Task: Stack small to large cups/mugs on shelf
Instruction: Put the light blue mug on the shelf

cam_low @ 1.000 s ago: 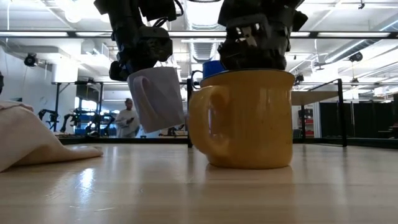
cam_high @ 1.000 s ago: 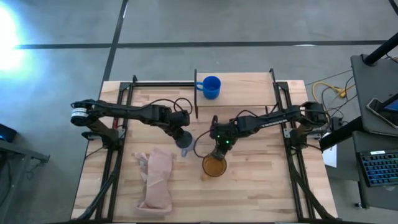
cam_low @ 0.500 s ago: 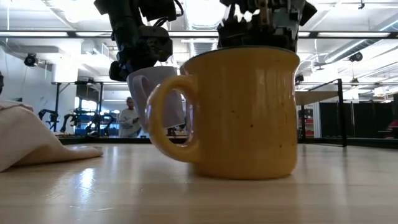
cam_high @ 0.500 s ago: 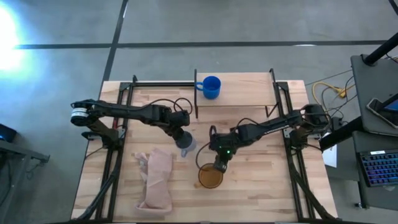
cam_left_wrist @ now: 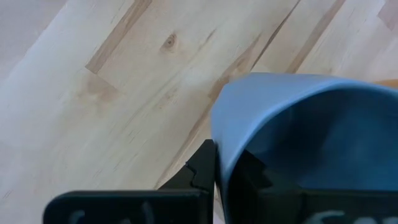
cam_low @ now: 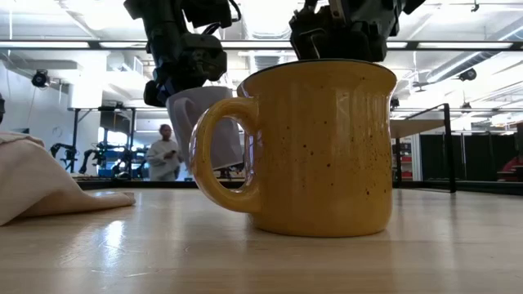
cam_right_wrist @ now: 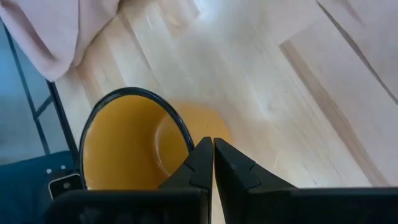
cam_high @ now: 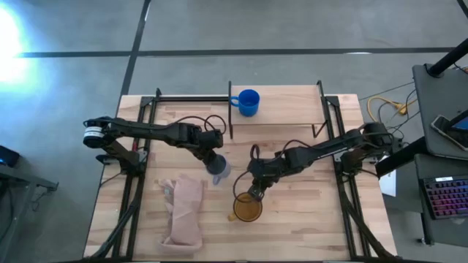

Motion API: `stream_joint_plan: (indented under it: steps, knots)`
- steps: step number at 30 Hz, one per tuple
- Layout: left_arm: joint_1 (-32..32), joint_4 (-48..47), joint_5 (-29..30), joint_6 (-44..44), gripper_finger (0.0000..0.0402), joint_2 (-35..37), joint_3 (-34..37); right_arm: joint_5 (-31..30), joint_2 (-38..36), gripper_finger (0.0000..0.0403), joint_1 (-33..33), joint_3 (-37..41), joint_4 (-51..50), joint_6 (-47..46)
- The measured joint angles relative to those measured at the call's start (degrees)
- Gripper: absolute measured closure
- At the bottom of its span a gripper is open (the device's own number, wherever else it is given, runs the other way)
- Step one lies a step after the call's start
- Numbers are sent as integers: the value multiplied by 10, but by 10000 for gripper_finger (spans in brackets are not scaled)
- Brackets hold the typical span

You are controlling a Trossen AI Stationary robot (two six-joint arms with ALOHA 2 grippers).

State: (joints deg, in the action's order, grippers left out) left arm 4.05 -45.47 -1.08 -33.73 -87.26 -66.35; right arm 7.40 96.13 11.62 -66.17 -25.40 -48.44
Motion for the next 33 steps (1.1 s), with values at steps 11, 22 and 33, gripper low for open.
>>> stream_joint_plan:
  steps: [11, 22, 33]
  knots:
    - [0, 0, -4, 14, 396, 0, 0, -20, -39, 394, -12, -9, 4, 52]
    - [5, 50, -19, 43, 396, -8, -7, -99, -195, 394, -90, -8, -107, 121]
    - [9, -6, -18, 151, 396, -113, -115, -216, -337, 394, -105, 1, -203, 90]
